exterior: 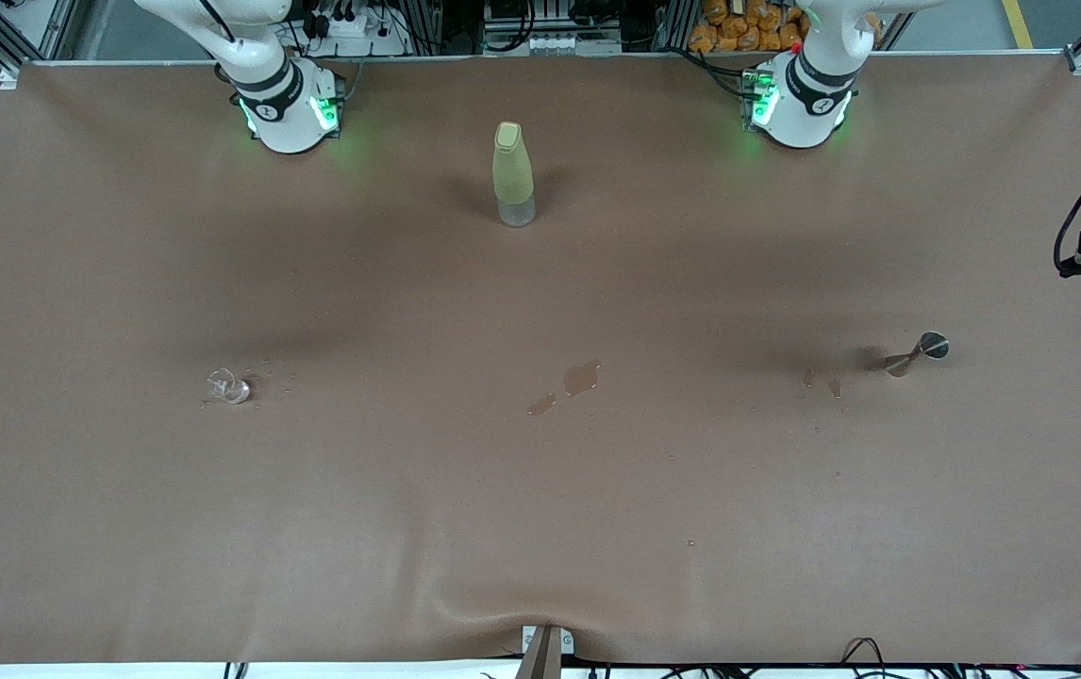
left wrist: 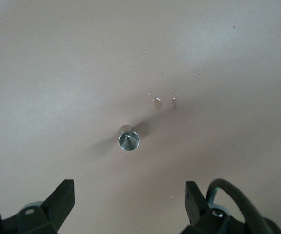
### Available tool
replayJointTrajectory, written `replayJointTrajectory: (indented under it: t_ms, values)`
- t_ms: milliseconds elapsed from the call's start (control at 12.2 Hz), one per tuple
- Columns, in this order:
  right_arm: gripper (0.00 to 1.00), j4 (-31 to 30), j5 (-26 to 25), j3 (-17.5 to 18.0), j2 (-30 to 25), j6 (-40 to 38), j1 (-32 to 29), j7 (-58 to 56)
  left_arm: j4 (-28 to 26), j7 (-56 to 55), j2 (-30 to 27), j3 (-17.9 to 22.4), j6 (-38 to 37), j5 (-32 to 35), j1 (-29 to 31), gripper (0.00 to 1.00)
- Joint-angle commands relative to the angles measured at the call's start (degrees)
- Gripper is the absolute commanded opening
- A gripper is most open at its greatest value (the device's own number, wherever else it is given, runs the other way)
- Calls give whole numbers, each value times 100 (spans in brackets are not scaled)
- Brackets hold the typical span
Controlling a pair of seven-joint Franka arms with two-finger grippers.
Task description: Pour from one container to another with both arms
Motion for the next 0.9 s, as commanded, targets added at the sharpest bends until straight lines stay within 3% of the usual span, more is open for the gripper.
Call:
replayJointTrajectory:
  t_ms: [0,328,655,819]
  values:
    - [100,-101,-66,-27,5,190,-152,-1697,134,788,440,2,30,-612,335,100]
    - [100,-347,-57,-71,5,621,-258,-4205,143,2772,941,2,30,-1596,941,100]
    - [100,-461,57,-141,31,691,-302,-4464,134,4499,1582,2,30,-2345,1417,100]
    - [100,-741,529,-290,49,849,-302,-4752,134,5375,1916,-16,21,-2670,1654,100]
